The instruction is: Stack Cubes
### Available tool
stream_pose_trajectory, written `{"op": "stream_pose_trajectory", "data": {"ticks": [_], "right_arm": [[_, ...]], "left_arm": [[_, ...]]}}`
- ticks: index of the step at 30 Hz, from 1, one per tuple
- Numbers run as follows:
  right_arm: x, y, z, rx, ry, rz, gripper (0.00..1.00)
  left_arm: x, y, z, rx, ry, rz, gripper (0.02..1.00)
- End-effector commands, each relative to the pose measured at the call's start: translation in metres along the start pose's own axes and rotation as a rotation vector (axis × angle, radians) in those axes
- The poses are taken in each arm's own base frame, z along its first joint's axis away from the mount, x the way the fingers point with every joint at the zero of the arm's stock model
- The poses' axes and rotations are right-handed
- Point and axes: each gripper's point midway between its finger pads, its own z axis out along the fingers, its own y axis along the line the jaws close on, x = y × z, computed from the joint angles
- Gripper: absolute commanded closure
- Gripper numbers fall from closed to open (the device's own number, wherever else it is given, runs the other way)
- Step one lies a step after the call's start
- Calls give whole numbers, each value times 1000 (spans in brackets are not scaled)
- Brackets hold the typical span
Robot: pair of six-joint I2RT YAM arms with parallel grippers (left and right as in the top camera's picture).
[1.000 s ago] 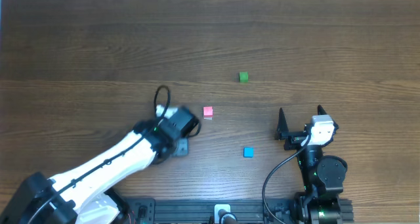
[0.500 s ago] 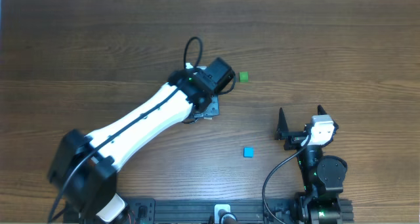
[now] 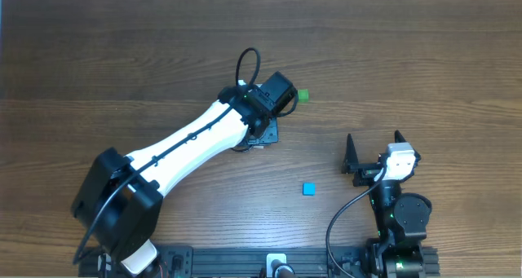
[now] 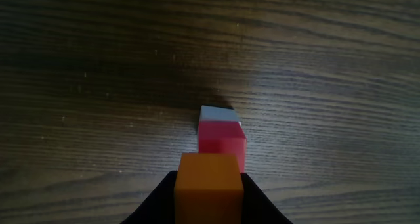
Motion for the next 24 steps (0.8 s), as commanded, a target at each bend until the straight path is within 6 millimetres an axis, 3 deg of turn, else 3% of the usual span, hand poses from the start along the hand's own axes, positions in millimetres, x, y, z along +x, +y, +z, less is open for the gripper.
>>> {"op": "stream_pose_trajectory", "data": {"ticks": [1,24], "right_arm": [[2,1,0,-6,2,-3,7],[2,1,0,-6,2,-3,7]], "left_arm": [[-2,-10,1,22,-5,16,958],[-1,-13,10,11,2,27,939]]}}
